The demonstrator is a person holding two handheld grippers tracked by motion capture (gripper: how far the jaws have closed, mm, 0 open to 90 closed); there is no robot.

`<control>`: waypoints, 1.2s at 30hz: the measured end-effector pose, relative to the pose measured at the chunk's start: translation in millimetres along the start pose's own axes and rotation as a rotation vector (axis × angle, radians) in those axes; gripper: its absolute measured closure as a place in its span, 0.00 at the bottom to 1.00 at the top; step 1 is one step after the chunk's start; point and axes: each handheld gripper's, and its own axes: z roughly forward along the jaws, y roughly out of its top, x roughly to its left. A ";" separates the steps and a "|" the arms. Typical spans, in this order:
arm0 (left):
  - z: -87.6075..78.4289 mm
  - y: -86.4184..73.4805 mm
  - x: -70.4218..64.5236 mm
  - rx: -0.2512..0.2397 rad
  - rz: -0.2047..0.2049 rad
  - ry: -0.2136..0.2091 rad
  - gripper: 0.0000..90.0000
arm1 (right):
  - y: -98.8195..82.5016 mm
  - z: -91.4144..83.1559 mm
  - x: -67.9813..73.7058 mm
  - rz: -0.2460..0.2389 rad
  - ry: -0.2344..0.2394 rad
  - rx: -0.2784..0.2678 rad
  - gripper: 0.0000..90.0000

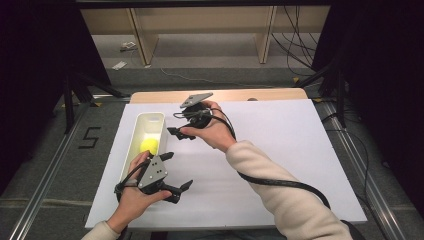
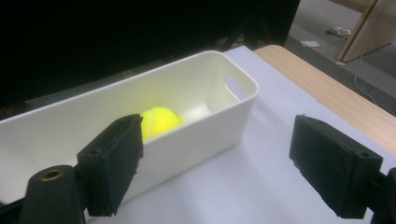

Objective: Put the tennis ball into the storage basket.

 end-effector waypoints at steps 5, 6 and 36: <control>-0.7 0.1 0.6 -0.001 -0.003 0.003 0.00 | -10.1 -16.0 -6.6 0.018 -0.017 -0.010 0.20; -0.8 0.1 0.6 -0.001 -0.002 0.002 0.00 | -11.8 -18.3 -7.8 0.018 -0.020 -0.010 0.20; -1.1 0.7 0.4 -0.003 -0.005 0.011 0.00 | -113.5 -126.0 -56.3 0.158 -0.193 -0.019 0.20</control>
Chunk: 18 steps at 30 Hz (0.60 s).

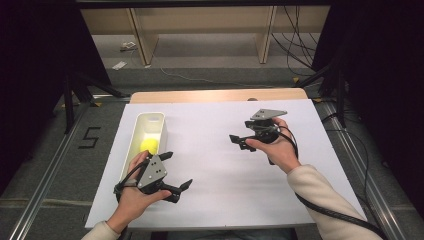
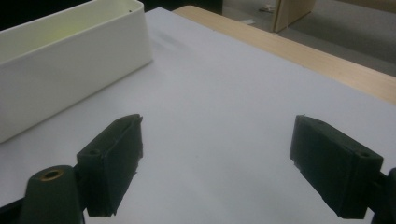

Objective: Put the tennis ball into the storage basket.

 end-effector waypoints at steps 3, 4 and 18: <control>-0.1 0.1 0.0 -0.001 0.000 0.000 0.00 | -8.9 -6.5 -5.4 0.017 -0.016 0.007 0.20; -0.2 0.1 -0.2 -0.002 -0.003 0.000 0.00 | -11.8 -8.5 -6.8 0.022 -0.022 0.007 0.20; 1.5 0.5 -0.5 0.002 -0.004 -0.002 0.00 | -45.2 -43.3 -22.6 0.077 -0.065 0.003 0.20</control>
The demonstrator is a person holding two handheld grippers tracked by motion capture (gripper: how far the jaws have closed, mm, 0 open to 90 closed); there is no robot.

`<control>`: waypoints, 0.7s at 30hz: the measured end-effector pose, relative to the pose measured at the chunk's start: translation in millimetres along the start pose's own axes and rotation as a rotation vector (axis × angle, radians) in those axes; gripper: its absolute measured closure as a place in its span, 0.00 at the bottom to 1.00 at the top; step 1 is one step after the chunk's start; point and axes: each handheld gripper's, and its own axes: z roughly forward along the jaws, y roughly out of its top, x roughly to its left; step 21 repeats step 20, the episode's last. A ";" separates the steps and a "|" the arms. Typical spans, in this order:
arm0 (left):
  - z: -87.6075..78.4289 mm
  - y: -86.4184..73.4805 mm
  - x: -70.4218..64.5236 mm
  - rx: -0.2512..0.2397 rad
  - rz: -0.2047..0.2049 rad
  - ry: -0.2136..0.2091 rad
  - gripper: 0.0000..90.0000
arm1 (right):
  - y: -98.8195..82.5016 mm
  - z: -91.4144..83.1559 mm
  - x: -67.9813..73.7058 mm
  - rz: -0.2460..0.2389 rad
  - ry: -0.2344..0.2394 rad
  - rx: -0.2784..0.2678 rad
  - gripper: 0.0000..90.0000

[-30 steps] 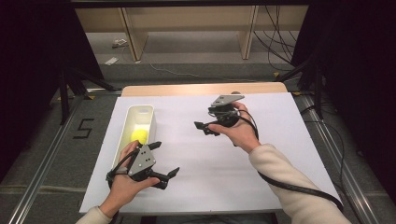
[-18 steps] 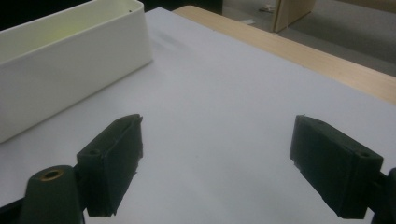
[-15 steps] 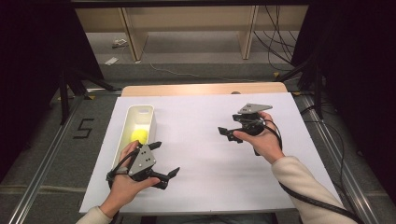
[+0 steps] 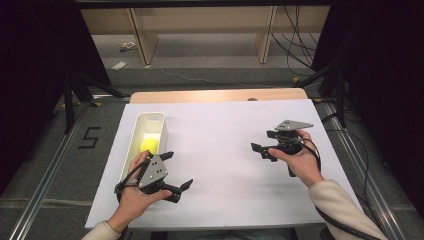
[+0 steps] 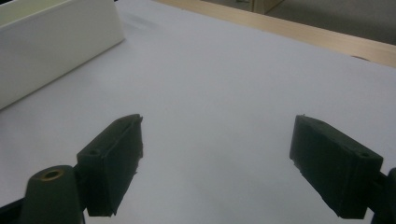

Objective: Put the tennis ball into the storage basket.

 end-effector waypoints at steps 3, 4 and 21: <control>-0.4 0.2 0.3 -0.001 0.002 0.001 0.00 | -7.8 -6.6 -5.6 0.015 -0.014 0.000 0.20; -0.7 0.2 0.1 -0.002 -0.001 0.000 0.00 | -9.9 -8.6 -7.1 0.016 -0.017 0.002 0.20; -0.6 0.8 1.3 -0.007 0.000 0.003 0.00 | -48.5 -42.9 -18.5 0.036 -0.054 0.016 0.20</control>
